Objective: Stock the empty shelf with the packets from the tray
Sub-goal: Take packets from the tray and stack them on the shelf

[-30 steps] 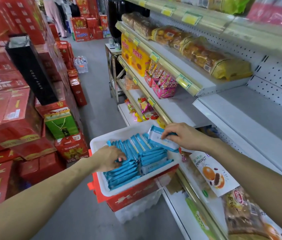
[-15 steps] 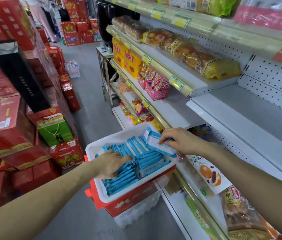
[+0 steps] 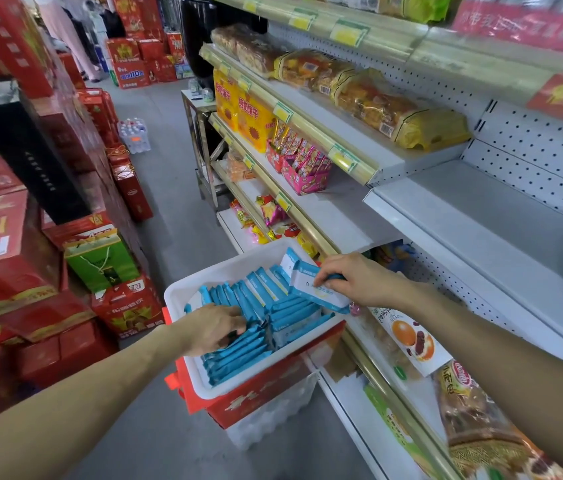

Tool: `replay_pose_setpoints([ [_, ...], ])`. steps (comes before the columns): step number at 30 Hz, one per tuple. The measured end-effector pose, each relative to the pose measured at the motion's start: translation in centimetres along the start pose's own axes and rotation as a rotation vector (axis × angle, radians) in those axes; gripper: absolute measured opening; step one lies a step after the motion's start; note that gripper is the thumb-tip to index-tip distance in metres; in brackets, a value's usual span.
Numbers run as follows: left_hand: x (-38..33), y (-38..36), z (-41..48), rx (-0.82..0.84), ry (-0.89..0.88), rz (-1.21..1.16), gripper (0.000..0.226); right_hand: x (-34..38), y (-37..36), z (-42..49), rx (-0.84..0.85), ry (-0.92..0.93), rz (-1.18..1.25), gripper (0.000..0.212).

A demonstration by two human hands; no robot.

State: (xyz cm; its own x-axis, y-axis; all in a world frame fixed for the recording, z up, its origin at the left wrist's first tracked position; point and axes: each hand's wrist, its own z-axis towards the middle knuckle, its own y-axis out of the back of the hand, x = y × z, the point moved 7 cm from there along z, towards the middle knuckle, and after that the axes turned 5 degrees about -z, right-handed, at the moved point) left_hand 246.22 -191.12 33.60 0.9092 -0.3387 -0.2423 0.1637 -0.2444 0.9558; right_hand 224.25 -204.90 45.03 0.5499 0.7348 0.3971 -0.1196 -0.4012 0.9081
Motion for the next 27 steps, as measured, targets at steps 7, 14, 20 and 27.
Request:
replay_pose_setpoints([
  [7, 0.5, 2.1, 0.2, -0.049, 0.101, -0.135, 0.024, -0.2, 1.3, -1.2, -0.023, -0.032, 0.037, 0.021],
  [14, -1.0, 13.2, 3.2, -0.074, 0.116, -0.367, 0.042, -1.6, 3.3, -3.2, -0.038, -0.066, 0.080, 0.029],
  [20, -5.8, 19.7, 8.9, -0.056, -0.016, -0.398, 0.051, -4.2, 7.0, -6.8, -0.128, -0.075, 0.001, 0.030],
  [27, -15.9, 21.9, 17.0, 0.012, -0.222, -0.355, 0.057, -8.9, 12.4, -17.9, -0.324, -0.249, -0.035, 0.033],
])
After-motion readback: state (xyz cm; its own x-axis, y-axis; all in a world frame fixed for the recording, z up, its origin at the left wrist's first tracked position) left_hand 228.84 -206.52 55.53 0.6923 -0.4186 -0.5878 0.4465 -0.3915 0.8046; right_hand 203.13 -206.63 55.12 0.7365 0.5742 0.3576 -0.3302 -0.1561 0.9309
